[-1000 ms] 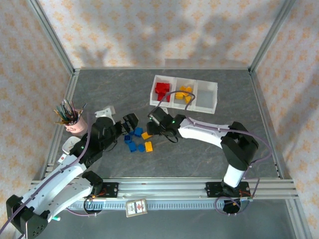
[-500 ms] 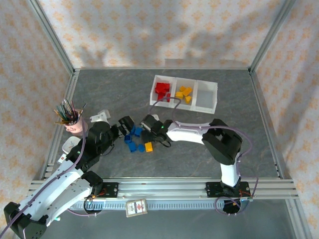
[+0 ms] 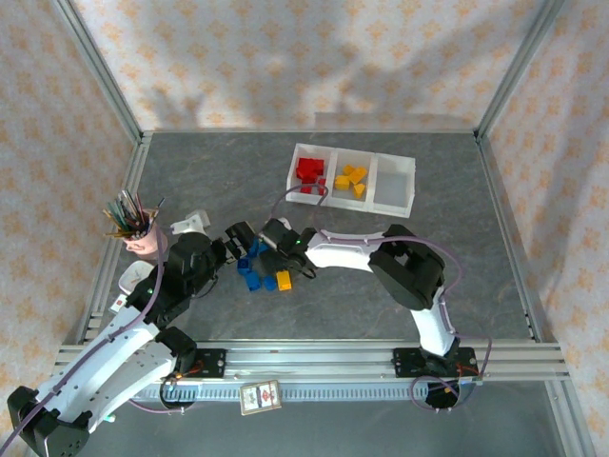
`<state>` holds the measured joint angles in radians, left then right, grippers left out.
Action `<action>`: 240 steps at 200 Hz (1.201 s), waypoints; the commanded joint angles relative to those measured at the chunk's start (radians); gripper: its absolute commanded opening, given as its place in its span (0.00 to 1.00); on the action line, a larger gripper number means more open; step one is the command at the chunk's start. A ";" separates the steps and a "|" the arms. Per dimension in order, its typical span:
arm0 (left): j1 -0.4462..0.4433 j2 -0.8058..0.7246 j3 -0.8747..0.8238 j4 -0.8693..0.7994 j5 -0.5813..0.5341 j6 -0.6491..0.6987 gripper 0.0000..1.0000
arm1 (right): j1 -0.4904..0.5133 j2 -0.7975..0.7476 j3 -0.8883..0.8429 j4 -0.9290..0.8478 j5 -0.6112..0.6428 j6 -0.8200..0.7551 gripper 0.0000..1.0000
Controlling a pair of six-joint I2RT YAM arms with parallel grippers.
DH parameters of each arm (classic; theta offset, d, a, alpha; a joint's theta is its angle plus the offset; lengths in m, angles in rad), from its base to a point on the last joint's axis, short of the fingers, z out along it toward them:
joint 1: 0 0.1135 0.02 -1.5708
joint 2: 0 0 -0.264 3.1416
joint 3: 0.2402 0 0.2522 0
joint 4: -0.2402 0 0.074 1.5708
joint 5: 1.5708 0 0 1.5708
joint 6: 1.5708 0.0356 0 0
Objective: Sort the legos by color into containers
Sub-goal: Pick up the lego from the center of the table, then place the lego in the container.
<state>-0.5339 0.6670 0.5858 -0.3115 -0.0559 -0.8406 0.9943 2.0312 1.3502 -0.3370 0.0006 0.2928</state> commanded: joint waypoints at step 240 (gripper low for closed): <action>0.015 0.326 0.123 0.259 0.174 0.069 0.99 | -0.444 -0.210 0.045 -0.068 0.147 0.005 0.62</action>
<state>-0.5274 0.9459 0.6586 -0.1543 0.0719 -0.8028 0.6098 1.7878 1.3079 -0.4095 0.0875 0.3225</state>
